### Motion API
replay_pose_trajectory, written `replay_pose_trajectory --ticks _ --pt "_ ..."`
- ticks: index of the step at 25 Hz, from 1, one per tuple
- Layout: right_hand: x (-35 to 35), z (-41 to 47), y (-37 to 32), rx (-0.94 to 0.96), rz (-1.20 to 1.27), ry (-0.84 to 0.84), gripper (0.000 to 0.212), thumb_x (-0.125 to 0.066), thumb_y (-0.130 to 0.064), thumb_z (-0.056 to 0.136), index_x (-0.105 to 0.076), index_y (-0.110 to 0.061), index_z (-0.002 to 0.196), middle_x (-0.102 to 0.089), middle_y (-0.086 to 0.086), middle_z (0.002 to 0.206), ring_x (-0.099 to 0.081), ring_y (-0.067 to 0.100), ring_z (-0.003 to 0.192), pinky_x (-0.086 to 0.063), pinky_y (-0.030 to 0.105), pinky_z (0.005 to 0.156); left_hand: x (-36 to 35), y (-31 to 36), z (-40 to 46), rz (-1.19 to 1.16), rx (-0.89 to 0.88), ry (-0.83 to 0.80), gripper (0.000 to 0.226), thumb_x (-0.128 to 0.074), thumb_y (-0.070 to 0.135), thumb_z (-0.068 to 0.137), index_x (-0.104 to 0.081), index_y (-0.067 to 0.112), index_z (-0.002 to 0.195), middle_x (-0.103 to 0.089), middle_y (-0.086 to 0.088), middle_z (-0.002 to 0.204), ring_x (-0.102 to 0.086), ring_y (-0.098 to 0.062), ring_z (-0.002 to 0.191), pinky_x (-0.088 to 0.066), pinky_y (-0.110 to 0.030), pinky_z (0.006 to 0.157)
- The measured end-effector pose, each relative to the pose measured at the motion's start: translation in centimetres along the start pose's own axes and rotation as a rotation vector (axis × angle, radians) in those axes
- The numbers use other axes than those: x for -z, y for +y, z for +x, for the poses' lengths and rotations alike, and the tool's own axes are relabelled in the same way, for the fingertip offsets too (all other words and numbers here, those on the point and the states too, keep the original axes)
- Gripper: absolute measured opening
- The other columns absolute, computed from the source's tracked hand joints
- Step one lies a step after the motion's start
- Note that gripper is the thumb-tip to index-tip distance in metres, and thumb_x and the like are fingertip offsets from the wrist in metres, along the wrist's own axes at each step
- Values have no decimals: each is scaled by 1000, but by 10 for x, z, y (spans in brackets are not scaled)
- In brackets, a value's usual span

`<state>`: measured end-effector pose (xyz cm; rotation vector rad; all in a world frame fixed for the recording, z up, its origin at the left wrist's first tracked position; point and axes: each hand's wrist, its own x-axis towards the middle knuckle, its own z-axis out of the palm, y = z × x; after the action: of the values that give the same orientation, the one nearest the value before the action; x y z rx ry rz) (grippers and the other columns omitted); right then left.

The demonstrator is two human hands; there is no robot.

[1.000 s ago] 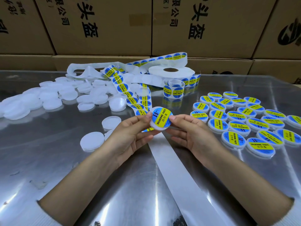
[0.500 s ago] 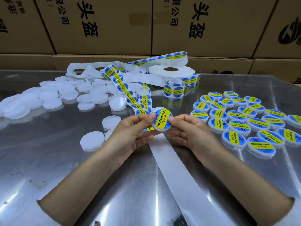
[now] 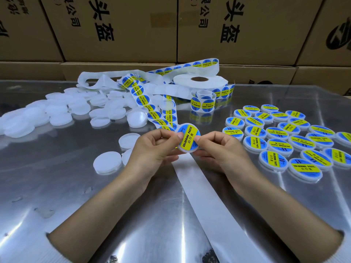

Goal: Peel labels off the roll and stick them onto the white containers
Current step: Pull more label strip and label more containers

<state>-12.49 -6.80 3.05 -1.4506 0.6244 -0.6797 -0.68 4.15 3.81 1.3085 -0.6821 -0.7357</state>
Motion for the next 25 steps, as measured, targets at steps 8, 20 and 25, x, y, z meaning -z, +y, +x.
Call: replay_pose_trajectory --ticks 8,20,25 --pt "5 2 -3 183 -434 98 25 -72 -41 76 -67 -18 66 -71 1 67 -68 17 64 -58 41 70 -4 0 -2 144 -147 82 13 -70 14 82 -60 8 76 -73 -10 75 -68 -13 65 -50 -16 52" --pt "-6 -6 -8 238 -305 -87 30 -71 -46 74 -59 -20 79 -59 -6 56 -48 6 36 -38 19 35 -9 -3 -8 -80 86 -189 24 -61 44 72 -75 26 80 -75 -1 90 -72 -14 80 -50 -15 49" --pt "-2 0 -6 225 -267 2 48 -42 -45 96 -60 -6 73 -57 1 46 -48 11 31 -31 18 31 -10 -1 -6 -88 61 -227 30 -52 49 76 -76 33 84 -75 -1 90 -72 -14 80 -51 -17 50"
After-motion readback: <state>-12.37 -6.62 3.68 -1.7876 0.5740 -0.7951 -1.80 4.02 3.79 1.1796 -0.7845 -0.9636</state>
